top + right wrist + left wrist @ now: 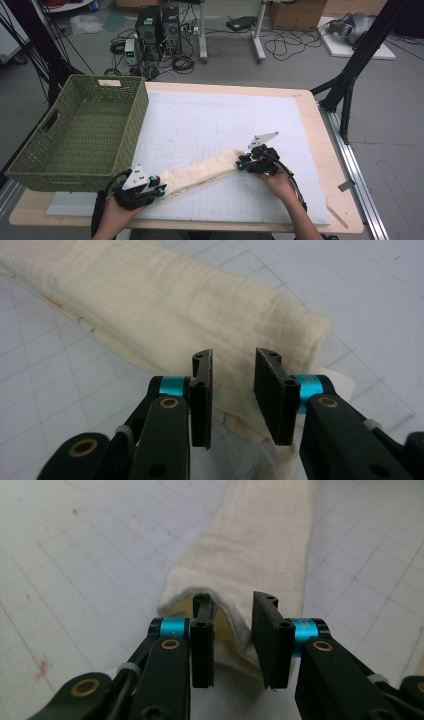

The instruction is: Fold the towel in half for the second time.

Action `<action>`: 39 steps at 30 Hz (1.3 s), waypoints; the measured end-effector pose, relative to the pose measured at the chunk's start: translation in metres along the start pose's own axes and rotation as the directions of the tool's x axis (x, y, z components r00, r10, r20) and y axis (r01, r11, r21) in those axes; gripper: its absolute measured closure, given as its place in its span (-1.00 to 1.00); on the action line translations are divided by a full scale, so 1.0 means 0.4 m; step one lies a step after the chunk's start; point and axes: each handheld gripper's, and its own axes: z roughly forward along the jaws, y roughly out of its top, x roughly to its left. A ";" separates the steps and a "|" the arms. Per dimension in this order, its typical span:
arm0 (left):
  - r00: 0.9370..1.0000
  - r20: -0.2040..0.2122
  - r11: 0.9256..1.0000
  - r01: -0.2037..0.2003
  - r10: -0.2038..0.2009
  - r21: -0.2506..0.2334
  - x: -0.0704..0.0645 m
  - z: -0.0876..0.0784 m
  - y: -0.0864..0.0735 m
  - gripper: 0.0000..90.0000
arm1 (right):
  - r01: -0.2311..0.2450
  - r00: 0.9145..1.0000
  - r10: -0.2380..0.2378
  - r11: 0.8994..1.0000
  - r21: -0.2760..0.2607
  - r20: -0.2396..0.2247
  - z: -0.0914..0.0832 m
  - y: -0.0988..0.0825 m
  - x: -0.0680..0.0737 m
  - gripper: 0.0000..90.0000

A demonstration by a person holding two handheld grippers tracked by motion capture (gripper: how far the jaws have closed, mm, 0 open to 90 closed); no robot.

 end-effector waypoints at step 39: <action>0.999 0.015 0.998 -0.051 0.050 0.027 0.018 0.037 0.026 0.49 | -0.006 1.000 0.006 1.000 -0.011 0.013 -0.002 -0.003 -0.004 0.38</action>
